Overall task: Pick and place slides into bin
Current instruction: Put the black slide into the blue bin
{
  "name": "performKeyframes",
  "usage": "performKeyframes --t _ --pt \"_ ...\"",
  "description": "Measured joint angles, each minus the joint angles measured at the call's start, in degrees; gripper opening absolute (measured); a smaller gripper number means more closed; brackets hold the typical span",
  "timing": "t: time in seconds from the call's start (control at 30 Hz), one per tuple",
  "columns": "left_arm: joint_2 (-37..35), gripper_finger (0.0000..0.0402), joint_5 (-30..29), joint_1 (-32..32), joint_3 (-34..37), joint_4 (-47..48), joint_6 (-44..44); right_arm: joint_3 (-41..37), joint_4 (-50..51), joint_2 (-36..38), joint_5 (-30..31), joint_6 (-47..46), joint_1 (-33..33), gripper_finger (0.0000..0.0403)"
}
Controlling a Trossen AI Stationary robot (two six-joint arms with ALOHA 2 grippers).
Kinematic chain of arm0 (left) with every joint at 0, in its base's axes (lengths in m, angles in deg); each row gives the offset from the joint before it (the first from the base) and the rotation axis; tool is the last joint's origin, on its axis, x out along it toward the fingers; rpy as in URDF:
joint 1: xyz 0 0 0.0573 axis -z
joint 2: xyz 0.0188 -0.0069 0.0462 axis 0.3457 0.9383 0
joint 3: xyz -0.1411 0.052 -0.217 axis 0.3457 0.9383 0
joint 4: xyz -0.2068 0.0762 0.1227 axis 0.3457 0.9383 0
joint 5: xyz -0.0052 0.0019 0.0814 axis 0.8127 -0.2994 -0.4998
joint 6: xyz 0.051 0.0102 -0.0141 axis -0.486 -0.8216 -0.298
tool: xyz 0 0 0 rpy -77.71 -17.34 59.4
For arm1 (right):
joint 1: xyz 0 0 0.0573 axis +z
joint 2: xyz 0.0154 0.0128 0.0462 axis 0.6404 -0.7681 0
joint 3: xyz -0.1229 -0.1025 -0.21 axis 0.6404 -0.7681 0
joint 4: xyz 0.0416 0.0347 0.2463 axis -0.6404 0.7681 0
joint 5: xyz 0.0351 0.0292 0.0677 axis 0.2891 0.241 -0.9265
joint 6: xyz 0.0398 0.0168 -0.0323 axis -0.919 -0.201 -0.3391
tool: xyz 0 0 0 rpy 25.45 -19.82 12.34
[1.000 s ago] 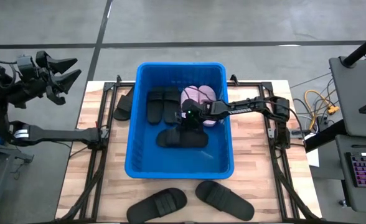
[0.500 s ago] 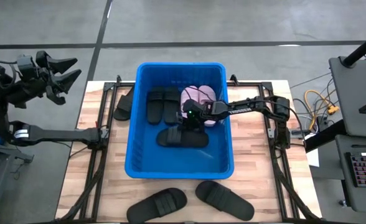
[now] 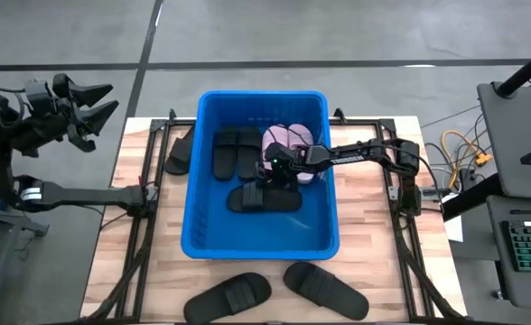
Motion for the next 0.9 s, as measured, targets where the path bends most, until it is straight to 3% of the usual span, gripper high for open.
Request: performKeyframes --t 0.37,0.9 --pt "0.0 0.0225 0.01 0.0 0.0 0.0 0.01 0.05 0.12 1.87 -2.62 2.44 0.05 0.0224" --pt "-0.33 0.0225 0.0 0.0 0.0 -0.02 0.0 0.07 0.4 4.74 -1.16 8.33 0.02 0.0231"
